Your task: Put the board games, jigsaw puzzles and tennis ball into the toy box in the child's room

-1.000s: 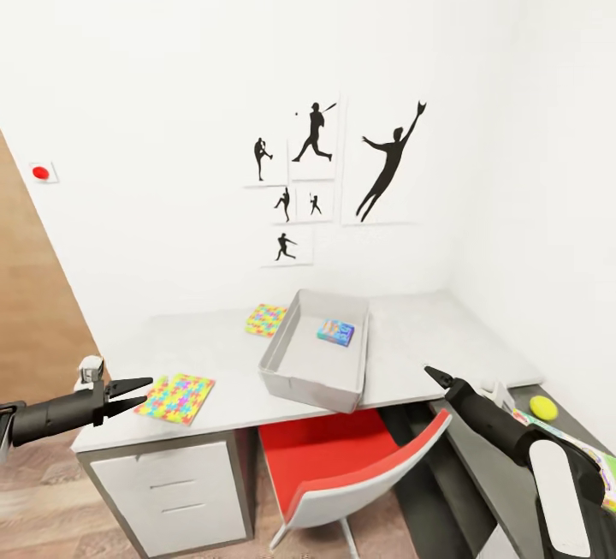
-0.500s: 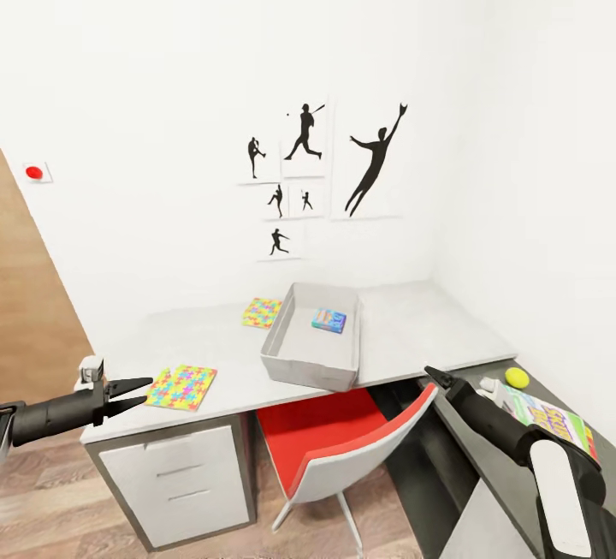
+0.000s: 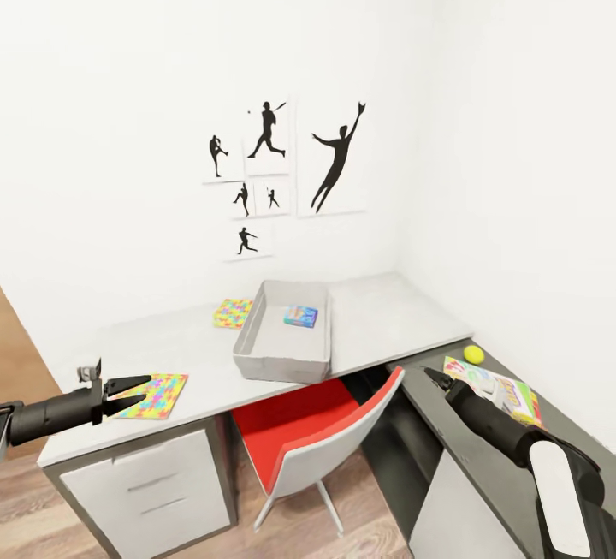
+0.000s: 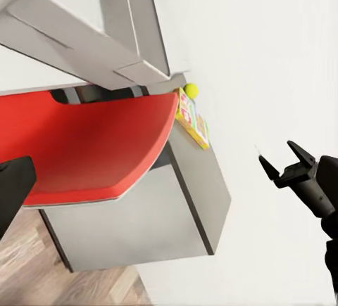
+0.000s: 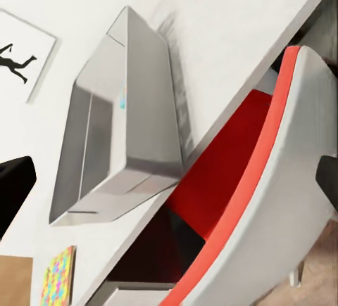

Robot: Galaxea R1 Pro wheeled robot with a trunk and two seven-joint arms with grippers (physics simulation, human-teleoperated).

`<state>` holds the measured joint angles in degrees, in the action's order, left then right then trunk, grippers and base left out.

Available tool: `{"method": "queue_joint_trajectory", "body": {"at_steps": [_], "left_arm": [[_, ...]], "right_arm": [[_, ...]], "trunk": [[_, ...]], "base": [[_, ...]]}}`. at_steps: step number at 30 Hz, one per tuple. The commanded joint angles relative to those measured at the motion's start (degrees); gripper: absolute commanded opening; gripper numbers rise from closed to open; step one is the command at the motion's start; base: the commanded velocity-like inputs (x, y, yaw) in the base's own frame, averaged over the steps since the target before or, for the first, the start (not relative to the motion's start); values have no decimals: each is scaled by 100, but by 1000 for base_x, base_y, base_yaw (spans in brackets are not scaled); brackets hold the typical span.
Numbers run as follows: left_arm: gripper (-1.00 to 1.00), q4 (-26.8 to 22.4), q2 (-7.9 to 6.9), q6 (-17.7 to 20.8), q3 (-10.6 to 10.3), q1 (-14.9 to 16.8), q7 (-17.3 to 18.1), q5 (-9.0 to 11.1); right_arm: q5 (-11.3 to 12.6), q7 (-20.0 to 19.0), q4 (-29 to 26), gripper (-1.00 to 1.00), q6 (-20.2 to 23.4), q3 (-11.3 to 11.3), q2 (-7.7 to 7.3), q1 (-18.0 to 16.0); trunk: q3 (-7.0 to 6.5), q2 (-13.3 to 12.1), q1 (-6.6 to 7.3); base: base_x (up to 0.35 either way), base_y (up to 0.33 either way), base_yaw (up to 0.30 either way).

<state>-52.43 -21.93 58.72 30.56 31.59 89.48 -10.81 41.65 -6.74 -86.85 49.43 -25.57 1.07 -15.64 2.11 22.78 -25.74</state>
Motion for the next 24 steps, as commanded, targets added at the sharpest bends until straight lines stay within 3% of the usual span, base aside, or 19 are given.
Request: {"method": "queue_joint_trajectory", "body": {"at_steps": [1,24], "left_arm": [[100,-7,2,63,12,5,52,-51],[100,-5,4,110,-33,5,52,-23]], "right_arm": [[-47,-52,0,100,35,-18,7,-10],[-46,-55,9,100,15,-35,7,-10]], "trunk": [[16,14,-4],[71,14,-4]], "base": [[-2,1,-267],[0,0,-267]]}}
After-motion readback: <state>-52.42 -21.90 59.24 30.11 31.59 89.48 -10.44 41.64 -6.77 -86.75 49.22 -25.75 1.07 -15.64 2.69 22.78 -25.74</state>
